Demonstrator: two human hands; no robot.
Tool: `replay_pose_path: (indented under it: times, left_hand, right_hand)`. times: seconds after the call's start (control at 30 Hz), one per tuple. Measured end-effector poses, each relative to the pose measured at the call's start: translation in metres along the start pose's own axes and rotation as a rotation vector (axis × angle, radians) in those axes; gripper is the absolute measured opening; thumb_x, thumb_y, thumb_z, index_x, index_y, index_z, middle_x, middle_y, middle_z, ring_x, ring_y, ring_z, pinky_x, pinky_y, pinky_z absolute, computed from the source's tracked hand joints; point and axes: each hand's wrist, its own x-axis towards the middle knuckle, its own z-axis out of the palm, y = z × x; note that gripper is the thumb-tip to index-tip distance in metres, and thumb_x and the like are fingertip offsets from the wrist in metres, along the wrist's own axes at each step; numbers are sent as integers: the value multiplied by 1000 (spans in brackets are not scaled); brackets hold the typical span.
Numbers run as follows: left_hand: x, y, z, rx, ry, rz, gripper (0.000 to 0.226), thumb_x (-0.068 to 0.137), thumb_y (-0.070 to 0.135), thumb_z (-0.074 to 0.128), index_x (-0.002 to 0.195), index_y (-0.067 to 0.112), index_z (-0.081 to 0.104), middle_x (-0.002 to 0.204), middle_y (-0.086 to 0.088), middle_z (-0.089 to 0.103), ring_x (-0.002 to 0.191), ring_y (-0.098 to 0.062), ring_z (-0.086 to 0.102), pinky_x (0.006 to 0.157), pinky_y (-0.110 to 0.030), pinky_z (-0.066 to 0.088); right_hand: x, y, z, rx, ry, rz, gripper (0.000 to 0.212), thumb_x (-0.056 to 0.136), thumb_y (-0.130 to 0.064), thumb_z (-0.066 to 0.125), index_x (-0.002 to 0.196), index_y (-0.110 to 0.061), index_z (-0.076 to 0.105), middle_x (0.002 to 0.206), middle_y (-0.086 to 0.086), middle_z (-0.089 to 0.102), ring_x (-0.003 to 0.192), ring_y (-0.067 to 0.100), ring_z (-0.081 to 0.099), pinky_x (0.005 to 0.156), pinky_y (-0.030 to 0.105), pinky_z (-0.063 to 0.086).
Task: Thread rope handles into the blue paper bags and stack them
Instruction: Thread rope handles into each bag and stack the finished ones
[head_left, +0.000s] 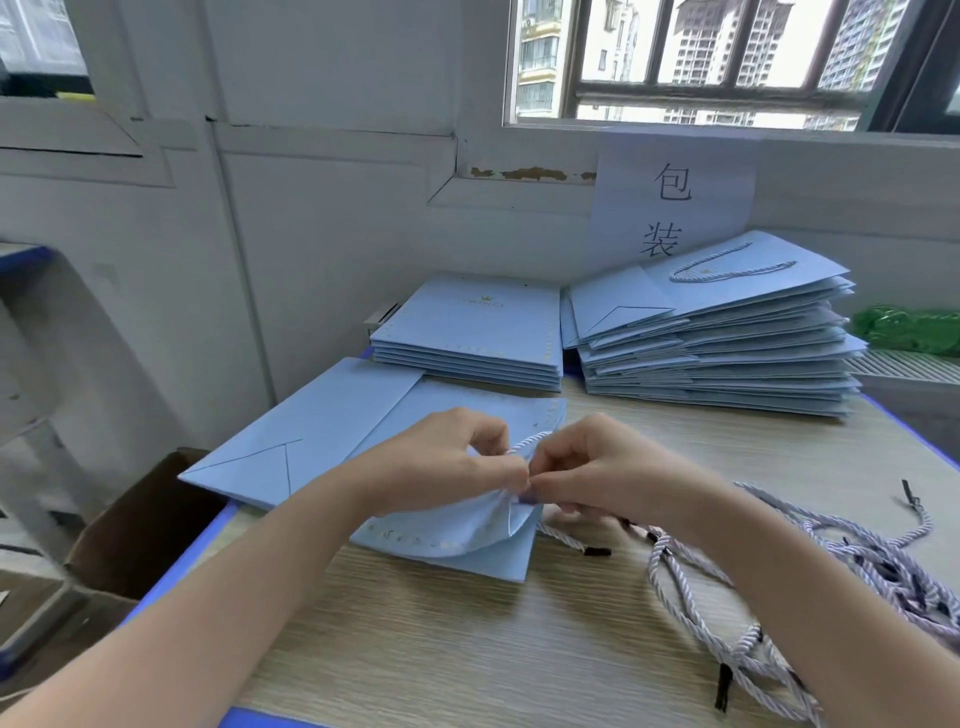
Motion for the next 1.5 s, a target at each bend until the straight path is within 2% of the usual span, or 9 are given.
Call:
replay_pose_path:
  times: [0.1, 0.2, 0.37, 0.57, 0.77, 1.07, 1.23, 1.33, 1.5]
  left_hand:
    - [0, -4, 1, 90, -88, 8, 50, 48, 64, 47, 86, 32, 48, 114, 8, 49, 112, -7, 42, 97, -30, 35]
    - [-1, -5, 6, 122, -97, 17, 50, 62, 66, 58, 95, 30, 47, 122, 9, 44, 120, -7, 35, 102, -32, 32]
    - [11, -13, 21, 300, 148, 61, 34, 92, 50, 48, 113, 23, 46, 124, 5, 41, 122, -12, 32, 105, -33, 29]
    - [13, -16, 20, 281, 149, 85, 42, 98, 9, 33, 139, 16, 37, 143, 1, 36, 134, -13, 28, 110, -27, 21]
    - [15, -16, 20, 317, 168, 60, 40, 98, 35, 42, 136, 20, 42, 139, 6, 42, 130, -10, 35, 109, -31, 26]
    - [8, -6, 25, 376, 154, 71, 75, 63, 84, 44, 117, 33, 47, 107, 12, 38, 110, -8, 31, 99, -31, 31]
    - [4, -4, 29, 367, 38, 127, 78, 60, 79, 45, 121, 29, 41, 112, 10, 30, 110, -8, 23, 101, -29, 27]
    - [3, -4, 27, 336, -6, 151, 73, 63, 75, 50, 115, 26, 41, 110, 9, 30, 108, -9, 23, 100, -30, 31]
    - [5, -5, 27, 329, -10, 147, 72, 66, 73, 57, 116, 23, 41, 112, 8, 31, 109, -11, 25, 100, -30, 31]
  right_hand:
    - [-3, 7, -26, 4, 181, 17, 17, 80, -6, 64, 64, -7, 58, 46, -4, 43, 44, 9, 35, 45, 19, 27]
    - [-9, 15, -48, 65, 334, 23, 21, 80, -6, 61, 60, -7, 57, 44, -4, 42, 43, 10, 34, 43, 18, 26]
    - [-8, 17, -40, -56, 101, 54, 35, 91, -18, 53, 60, -9, 65, 45, -3, 45, 41, 9, 37, 44, 17, 31]
    - [-2, 23, -32, -366, 161, 58, 29, 90, -33, 56, 71, -13, 66, 54, -6, 50, 49, 9, 40, 49, 21, 30]
    - [1, 25, -27, -440, 123, 25, 24, 83, -46, 64, 85, -22, 58, 66, -11, 54, 57, 1, 45, 52, 18, 30]
    - [6, 34, -29, -406, 307, -28, 13, 83, -24, 70, 75, -22, 60, 66, -9, 55, 60, 5, 48, 53, 11, 35]
    - [8, 27, -22, -45, 307, -87, 13, 81, -12, 71, 72, -19, 65, 60, -3, 64, 52, 4, 58, 55, 18, 49]
    - [9, 25, -17, -71, 245, -133, 22, 80, -3, 69, 75, -24, 66, 64, -3, 67, 58, 5, 60, 66, 22, 53]
    - [14, 27, -10, -215, 313, -168, 21, 78, -8, 73, 74, -27, 64, 66, -15, 60, 59, -9, 53, 61, 7, 41]
